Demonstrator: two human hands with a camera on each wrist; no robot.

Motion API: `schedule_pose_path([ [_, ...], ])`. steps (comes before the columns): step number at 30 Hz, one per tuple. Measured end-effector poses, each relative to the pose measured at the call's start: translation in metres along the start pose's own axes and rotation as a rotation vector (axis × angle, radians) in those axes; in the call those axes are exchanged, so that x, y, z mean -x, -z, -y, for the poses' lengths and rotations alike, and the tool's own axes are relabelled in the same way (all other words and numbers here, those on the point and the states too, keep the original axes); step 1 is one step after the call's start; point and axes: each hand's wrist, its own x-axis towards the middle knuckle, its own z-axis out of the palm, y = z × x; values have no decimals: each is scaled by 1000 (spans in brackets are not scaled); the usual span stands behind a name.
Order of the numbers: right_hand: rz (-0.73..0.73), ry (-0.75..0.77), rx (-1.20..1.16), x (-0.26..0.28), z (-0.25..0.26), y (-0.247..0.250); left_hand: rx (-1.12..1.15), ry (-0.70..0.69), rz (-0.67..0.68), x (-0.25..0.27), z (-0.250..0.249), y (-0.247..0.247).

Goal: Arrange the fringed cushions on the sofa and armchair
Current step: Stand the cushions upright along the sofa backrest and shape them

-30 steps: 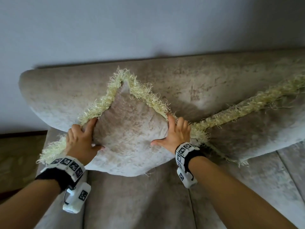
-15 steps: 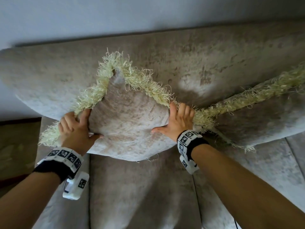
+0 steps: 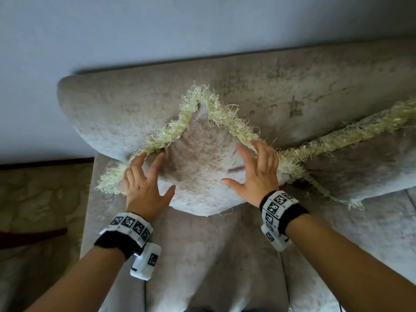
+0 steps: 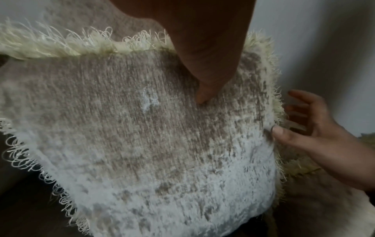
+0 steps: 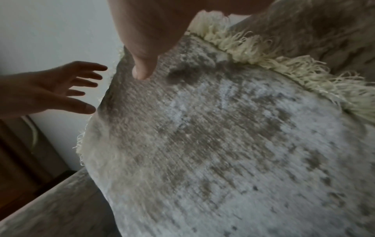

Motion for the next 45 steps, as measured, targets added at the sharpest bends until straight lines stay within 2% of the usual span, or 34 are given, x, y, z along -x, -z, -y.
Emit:
schedule_pose_path([
  [4, 173, -25, -32, -12, 6, -2, -21, -44, 41, -8, 1, -2],
  [7, 243, -32, -14, -20, 2, -9, -19, -47, 104, -17, 8, -8],
  [10, 287, -14, -15, -26, -1, -17, -16, -2, 186, -19, 16, -15],
  [16, 330, 68, 30, -33, 1, -21, -73, 57, 254, -19, 27, -18],
  [21, 411, 19, 98, -29, 9, -5, -129, 63, 318, -18, 23, -5],
  [25, 492, -23, 157, -22, 20, 29, -79, 99, 317, -5, 14, 14],
  [29, 488, -45, 201, -19, 33, 79, -40, 100, 348, 4, 6, 51],
  [36, 512, -210, 110, -26, 49, 172, 22, 73, 297, -2, -1, 134],
  [40, 448, -262, 86, -34, 60, 222, 63, 49, 204, -6, -5, 175],
  [45, 346, -274, 22, -32, 71, 259, 46, 16, 128, -2, -14, 211],
])
